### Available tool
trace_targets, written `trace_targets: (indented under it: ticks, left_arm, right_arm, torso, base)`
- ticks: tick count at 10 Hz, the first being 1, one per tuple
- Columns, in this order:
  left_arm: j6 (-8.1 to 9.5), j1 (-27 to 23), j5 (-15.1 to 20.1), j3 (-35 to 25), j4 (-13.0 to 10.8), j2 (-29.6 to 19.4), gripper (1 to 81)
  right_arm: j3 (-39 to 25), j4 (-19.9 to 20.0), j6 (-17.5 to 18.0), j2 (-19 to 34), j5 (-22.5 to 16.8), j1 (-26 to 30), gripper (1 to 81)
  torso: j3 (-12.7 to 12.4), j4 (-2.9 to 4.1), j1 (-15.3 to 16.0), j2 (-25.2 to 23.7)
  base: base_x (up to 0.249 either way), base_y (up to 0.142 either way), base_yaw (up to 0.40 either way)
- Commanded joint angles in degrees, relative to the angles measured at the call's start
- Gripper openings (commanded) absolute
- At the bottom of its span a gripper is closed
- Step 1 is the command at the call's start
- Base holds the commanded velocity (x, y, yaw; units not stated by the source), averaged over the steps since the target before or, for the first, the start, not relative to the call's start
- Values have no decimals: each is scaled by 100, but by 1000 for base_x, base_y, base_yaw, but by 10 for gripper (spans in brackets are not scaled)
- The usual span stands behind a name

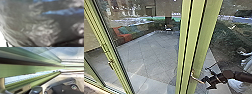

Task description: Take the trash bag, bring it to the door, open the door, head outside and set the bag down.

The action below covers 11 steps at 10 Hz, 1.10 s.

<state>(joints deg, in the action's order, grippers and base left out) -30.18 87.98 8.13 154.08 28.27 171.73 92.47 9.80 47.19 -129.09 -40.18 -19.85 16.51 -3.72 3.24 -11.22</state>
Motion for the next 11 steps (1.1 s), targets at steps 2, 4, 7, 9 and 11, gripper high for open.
trace_targets:
  ticks: [2,4,7,9,11]
  left_arm:
    - [-49,-118,532,-18,-14,11,10]
    - [-49,-118,532,-18,-14,11,10]
    - [-49,-118,532,-18,-14,29,10]
    - [-49,-118,532,-18,-6,20,10]
    - [-49,-118,532,-18,-14,11,10]
  right_arm:
    - [693,-883,-465,662,-262,2278,811]
    - [675,-1006,-474,697,-464,2392,811]
    - [640,-1042,-491,794,-517,2375,811]
    - [587,-1373,-579,846,-682,2392,811]
    - [500,-2213,-588,935,-1182,2453,811]
  torso:
    - [0,0,0,0]
    - [0,0,0,2]
    - [-72,0,2,2]
    - [-201,0,-2,0]
    - [-221,0,0,0]
  base:
    - [0,0,0]
    - [0,0,0]
    - [0,0,0]
    - [0,0,0]
    - [0,0,0]
